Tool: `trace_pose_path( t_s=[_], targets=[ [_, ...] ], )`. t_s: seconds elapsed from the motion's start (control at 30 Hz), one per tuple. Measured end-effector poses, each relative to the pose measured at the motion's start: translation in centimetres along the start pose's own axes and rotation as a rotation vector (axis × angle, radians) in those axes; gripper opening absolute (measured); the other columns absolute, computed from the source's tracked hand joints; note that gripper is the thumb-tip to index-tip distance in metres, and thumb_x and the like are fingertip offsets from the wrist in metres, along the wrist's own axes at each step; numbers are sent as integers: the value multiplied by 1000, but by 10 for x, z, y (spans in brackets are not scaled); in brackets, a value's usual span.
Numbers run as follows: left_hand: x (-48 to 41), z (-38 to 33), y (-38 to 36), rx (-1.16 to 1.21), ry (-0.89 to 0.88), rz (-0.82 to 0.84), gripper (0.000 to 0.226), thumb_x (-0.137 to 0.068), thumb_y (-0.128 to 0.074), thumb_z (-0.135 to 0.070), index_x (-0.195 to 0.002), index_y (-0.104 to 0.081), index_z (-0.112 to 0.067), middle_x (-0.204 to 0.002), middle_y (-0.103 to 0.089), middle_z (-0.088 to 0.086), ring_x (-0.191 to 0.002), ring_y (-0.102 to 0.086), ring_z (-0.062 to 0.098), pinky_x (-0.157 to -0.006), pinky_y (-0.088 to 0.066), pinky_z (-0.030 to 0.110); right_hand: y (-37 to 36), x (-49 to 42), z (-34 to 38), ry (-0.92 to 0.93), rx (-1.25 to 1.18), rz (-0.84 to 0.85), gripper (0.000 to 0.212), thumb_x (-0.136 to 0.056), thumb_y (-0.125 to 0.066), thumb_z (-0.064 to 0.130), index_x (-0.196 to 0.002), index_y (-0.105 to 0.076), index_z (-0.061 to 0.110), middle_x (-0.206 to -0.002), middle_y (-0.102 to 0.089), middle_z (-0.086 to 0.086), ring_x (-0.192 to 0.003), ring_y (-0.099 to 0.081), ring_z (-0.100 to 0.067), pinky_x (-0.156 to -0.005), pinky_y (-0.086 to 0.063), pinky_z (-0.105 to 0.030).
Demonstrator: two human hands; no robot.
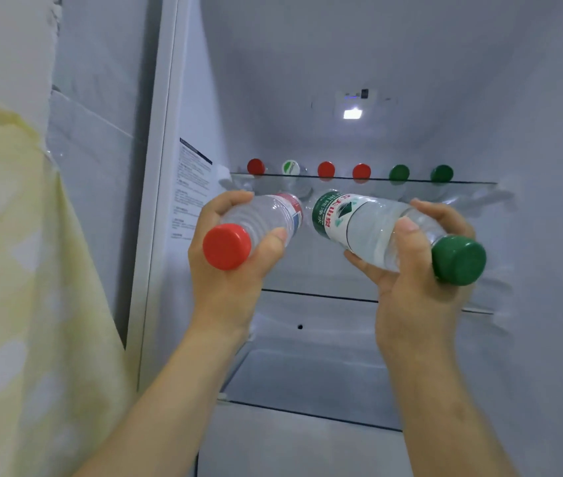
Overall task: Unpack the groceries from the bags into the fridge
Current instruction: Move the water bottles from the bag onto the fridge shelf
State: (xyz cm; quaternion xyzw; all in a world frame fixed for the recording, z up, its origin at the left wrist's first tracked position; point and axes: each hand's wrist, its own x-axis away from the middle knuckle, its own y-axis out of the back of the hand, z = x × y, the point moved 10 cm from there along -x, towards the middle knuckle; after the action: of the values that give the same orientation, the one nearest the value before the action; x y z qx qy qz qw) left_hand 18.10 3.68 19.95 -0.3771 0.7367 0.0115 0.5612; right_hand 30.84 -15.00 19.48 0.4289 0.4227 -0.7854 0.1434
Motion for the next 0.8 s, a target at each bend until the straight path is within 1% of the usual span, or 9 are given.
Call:
trace_pose_path(
  t_s=[0.2, 0.27, 0.33, 0.4, 0.47, 0.53, 0.6, 0.7, 0.8],
  targets=[
    [-36, -7, -15, 8, -129, 10, 41, -51, -73, -31, -87, -60, -47, -93, -57, -33, -105, -58, 18, -79, -54, 55, -19, -32, 0, 86, -19, 19, 23, -69, -68, 23, -87, -58, 34, -95, -61, 18, -97, -61, -12, -70, -57, -54],
    [-52, -8, -19, 23, -149, 3, 39, -52, -72, -33, -85, -59, -49, -92, -57, -31, -105, -58, 22, -77, -54, 56, -28, -44, -1, 107, -39, 16, 24, -63, -67, 30, -86, -59, 34, -96, -58, 16, -96, -60, -14, -68, -57, -55],
    [-68, -8, -22, 38, -165, -2, 38, -52, -71, -33, -84, -59, -50, -93, -57, -28, -105, -58, 24, -77, -54, 57, -38, -55, 2, 163, -45, 31, 24, -63, -64, 32, -86, -59, 35, -93, -58, 22, -96, -59, -11, -68, -56, -58],
    [-83, -8, -27, 34, -191, 9, 37, -53, -71, -33, -85, -59, -48, -92, -56, -31, -101, -59, 17, -75, -54, 56, -52, -64, 9, 244, 6, 70, 22, -65, -64, 30, -85, -58, 38, -89, -57, 31, -93, -57, -4, -73, -54, -60],
    [-95, -9, -32, 29, -212, 27, 38, -54, -70, -32, -88, -57, -43, -88, -56, -36, -94, -59, 9, -73, -55, 55, -65, -74, 10, 272, 31, 106, 23, -70, -65, 24, -85, -57, 38, -88, -57, 31, -90, -57, -1, -72, -55, -57],
    [-108, -5, -35, 36, -203, 24, 39, -53, -70, -33, -88, -56, -41, -85, -55, -37, -93, -59, 11, -71, -56, 53, -76, -85, 5, 247, 11, 123, 22, -73, -63, 16, -86, -55, 33, -89, -56, 26, -85, -57, 2, -66, -58, -52],
    [-119, 0, -38, 33, -188, 19, 38, -52, -70, -34, -87, -56, -42, -86, -56, -32, -94, -60, 17, -70, -57, 52, -85, -93, -1, 235, 45, 132, 21, -73, -61, 15, -86, -55, 31, -93, -54, 17, -80, -56, 1, -63, -58, -49],
    [-132, 10, -45, 19, -152, 18, 36, -57, -72, -26, -87, -55, -39, -87, -55, -23, -86, -60, 14, -69, -58, 50, -93, -104, -12, 249, 163, 160, 22, -74, -62, 16, -86, -55, 33, -86, -55, 23, -73, -56, 5, -70, -56, -52],
    [-144, 19, -52, -27, -131, 37, 33, -62, -68, -22, -87, -54, -38, -90, -52, -19, -89, -60, 16, -69, -58, 46, -98, -117, -26, 226, 250, 188, 25, -81, -65, 9, -87, -54, 31, -84, -55, 22, -67, -54, 9, -69, -58, -35]
  ],
)
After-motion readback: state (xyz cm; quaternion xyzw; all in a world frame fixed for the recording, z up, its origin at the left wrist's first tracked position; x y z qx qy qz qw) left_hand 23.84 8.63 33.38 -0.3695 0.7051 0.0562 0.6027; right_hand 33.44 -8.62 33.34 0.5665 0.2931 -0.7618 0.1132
